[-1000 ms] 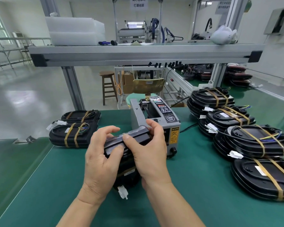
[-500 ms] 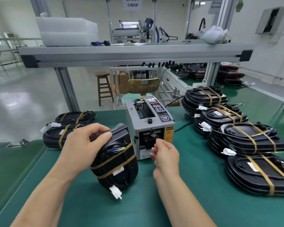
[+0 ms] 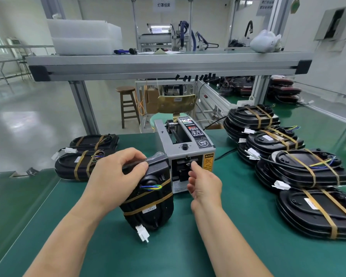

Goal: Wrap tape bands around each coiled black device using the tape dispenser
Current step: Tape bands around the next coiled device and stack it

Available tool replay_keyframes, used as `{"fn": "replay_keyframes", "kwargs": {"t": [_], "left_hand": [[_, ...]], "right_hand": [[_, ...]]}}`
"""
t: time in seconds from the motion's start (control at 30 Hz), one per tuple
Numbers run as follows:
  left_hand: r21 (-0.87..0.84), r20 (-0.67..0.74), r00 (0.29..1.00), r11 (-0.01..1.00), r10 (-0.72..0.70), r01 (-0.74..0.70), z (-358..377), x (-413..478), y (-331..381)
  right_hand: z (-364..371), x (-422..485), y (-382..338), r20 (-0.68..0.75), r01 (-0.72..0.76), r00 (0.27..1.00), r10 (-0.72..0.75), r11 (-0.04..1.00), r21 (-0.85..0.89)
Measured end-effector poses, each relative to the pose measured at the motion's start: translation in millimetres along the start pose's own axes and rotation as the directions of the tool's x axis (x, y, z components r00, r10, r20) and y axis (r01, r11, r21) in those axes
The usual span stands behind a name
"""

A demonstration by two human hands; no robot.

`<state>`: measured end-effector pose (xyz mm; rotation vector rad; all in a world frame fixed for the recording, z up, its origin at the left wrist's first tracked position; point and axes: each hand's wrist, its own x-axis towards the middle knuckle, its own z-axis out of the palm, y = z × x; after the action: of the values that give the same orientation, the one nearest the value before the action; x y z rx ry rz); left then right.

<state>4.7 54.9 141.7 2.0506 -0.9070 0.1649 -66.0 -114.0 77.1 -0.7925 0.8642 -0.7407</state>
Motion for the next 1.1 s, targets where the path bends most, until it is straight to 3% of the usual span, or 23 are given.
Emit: {"fn": "replay_keyframes", "kwargs": {"t": [0.33, 0.6, 0.8, 1.1], "left_hand": [[0.09, 0.002, 0.999, 0.995, 0.051, -0.051, 0, -3, 12], [0.257, 0.038, 0.995, 0.962, 0.091, -0.098, 3, -5, 29], [0.205, 0.019, 0.996, 0.975, 0.089, -0.09, 4, -8, 32], [0.218, 0.033, 0.989, 0.965, 0.142, -0.146, 3, -11, 34]], "right_hand": [[-5, -6, -2, -0.003, -0.004, 1.0, 0.004, 1.0, -0.012], [-7, -47, -21, 0.188, 0.027, 0.981, -0.052, 0.991, 0.133], [-5, -69, -33, 0.215, 0.054, 0.973, -0.083, 0.989, 0.136], [5, -91, -23, 0.292, -0.026, 0.955, -0.049, 0.969, 0.245]]}}
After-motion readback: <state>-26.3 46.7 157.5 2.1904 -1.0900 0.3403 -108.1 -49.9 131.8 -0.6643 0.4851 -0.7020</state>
